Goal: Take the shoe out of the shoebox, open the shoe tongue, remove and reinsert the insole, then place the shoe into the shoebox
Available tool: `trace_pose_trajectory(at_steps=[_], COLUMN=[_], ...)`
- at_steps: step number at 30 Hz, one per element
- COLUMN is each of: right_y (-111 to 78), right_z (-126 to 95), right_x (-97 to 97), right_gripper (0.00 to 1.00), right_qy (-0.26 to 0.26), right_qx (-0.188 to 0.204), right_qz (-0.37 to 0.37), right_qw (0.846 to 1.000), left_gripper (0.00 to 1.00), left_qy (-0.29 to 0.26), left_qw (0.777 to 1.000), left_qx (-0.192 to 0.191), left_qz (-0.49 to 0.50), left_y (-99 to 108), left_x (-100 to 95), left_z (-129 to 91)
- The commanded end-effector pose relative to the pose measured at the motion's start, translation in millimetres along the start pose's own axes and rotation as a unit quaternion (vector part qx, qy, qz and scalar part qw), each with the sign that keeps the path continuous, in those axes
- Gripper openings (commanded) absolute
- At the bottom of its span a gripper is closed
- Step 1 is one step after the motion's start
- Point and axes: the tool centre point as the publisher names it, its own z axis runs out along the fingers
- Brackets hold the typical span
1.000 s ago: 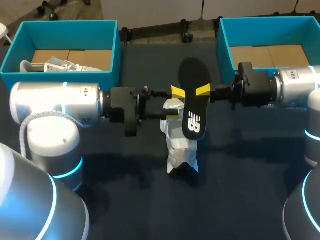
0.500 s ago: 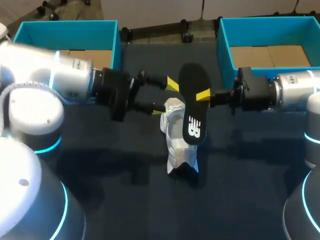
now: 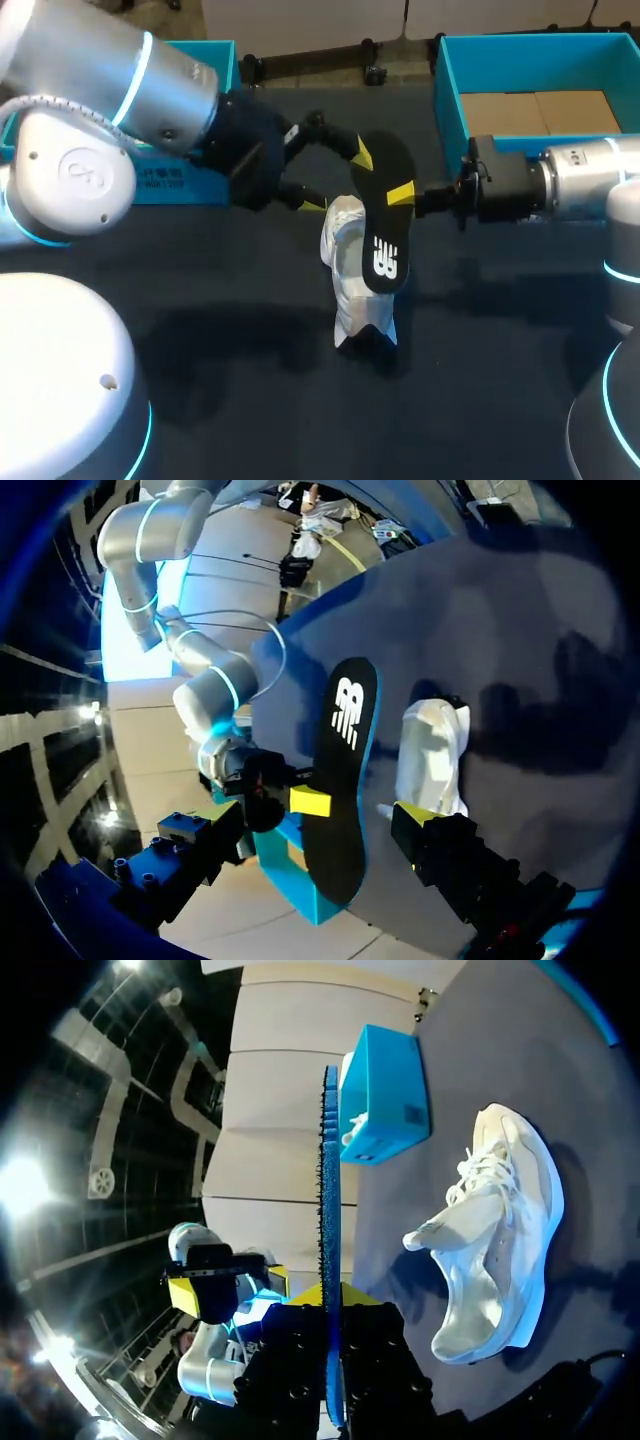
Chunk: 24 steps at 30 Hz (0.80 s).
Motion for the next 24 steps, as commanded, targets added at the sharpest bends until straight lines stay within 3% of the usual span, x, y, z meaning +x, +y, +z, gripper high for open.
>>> trace_pose_trajectory(at_steps=[1,6,9,12,24], right_y=[2.8,2.4,0.7,-1.3,-2.1], right_z=[3,6,6,4,5], right_x=[-1.0,-2.9,-4.2,-4.5,-2.8], right_gripper=[0.00,0.00,0.00,0.00,0.00], right_qy=[0.001,0.002,0.002,-0.007,-0.014], right_qx=[0.002,0.008,0.010,0.005,0.000], right_qz=[0.001,0.002,0.002,0.001,-0.005], right_qw=[1.000,1.000,1.000,1.000,1.000], left_gripper=[1.00,1.00,1.00,1.00,1.00], left_qy=[0.055,0.055,0.138,0.183,0.303], left_qw=[0.998,0.998,0.990,0.983,0.952], left_qx=[0.000,0.000,0.013,0.009,0.036], left_qz=[0.000,0.000,0.004,0.013,-0.031], left_y=[1,1,3,6,23], left_x=[-2.2,-2.2,-10.3,-13.7,-15.3], left_z=[0,0,5,10,15])
